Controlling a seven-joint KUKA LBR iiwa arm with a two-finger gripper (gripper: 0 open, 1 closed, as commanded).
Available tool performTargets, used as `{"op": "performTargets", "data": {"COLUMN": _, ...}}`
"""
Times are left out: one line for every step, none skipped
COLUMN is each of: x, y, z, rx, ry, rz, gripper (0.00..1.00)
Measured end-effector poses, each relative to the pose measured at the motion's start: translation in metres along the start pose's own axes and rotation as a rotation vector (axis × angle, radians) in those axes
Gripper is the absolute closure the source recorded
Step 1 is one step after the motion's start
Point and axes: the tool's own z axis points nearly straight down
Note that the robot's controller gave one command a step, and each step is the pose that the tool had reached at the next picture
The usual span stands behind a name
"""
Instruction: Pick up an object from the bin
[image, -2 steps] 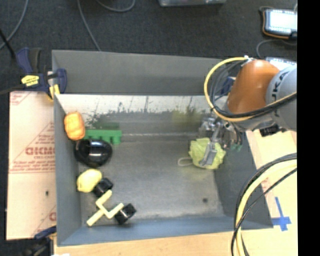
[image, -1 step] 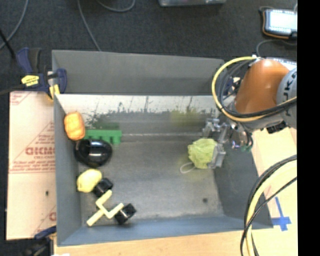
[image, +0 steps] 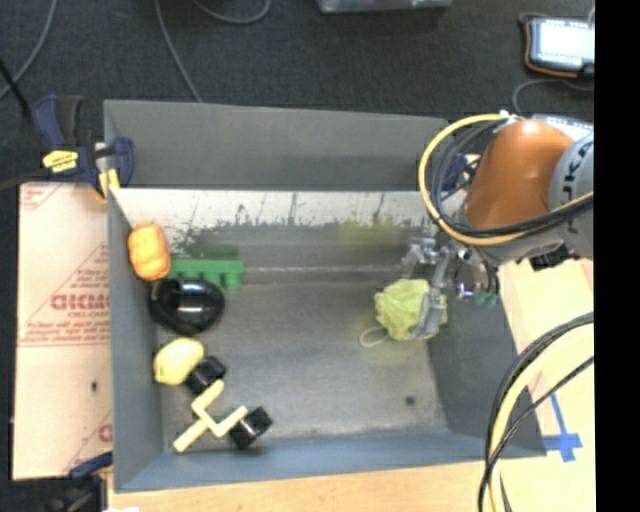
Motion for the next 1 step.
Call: {"op": "performTargets", "data": {"x": -0.0002, "y": -0.0001, "z": -0.0089, "rx": -0.002, "ry": 0.013, "rz": 0.071, "gripper": 0.00}}
